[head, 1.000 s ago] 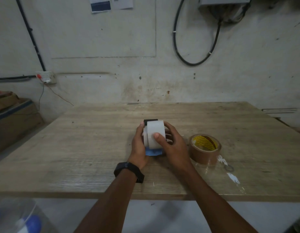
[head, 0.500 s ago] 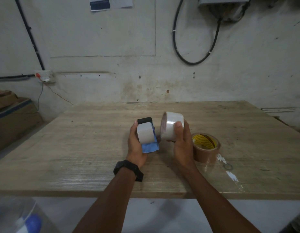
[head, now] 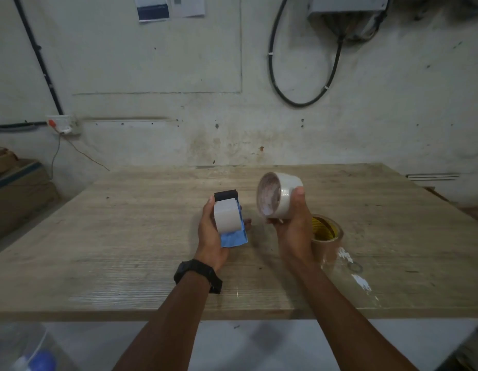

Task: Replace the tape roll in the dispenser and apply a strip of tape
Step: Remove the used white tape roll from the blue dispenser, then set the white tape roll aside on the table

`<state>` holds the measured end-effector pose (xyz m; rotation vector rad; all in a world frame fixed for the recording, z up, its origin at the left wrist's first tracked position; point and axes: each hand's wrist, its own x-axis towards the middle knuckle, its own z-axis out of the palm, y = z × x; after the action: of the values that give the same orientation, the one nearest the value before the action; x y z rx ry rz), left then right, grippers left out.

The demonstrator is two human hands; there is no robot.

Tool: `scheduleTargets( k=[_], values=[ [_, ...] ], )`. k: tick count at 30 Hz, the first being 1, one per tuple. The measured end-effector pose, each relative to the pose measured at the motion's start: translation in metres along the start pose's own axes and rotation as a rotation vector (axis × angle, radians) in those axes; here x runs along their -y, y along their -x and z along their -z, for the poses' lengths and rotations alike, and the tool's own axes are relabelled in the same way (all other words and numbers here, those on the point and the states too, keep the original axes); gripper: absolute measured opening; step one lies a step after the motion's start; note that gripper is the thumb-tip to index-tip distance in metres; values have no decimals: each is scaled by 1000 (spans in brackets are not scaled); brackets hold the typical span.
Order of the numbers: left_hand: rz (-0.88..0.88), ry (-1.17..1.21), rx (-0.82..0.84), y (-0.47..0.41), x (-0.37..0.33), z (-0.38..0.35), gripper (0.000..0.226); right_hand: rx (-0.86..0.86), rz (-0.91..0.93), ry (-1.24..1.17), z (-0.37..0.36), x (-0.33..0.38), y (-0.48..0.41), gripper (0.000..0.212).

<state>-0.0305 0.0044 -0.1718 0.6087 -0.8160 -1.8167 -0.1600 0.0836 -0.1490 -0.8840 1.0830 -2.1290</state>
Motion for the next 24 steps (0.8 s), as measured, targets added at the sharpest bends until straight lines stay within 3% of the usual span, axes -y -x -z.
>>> scheduleTargets(
  k=[1, 4, 8, 14, 21, 24],
  values=[
    [-5, -13, 1, 0, 0, 0, 46, -15, 15, -2, 0, 9, -4, 49],
    [-1, -22, 10, 2, -1, -1, 45, -57, 109, 112, 4, 34, -19, 67],
    [24, -20, 24, 3, -1, -3, 44, -147, 233, 399, 29, 53, -38, 66],
    [40, -37, 49, 2, -3, -6, 44, -167, 263, 767, 84, 59, -60, 94],
    [27, -78, 95, -4, 4, -17, 52, -346, 255, 1063, 143, 69, -77, 89],
    [44, -28, 85, -7, 4, -12, 50, -409, 200, 1179, 175, 77, -91, 75]
  ],
)
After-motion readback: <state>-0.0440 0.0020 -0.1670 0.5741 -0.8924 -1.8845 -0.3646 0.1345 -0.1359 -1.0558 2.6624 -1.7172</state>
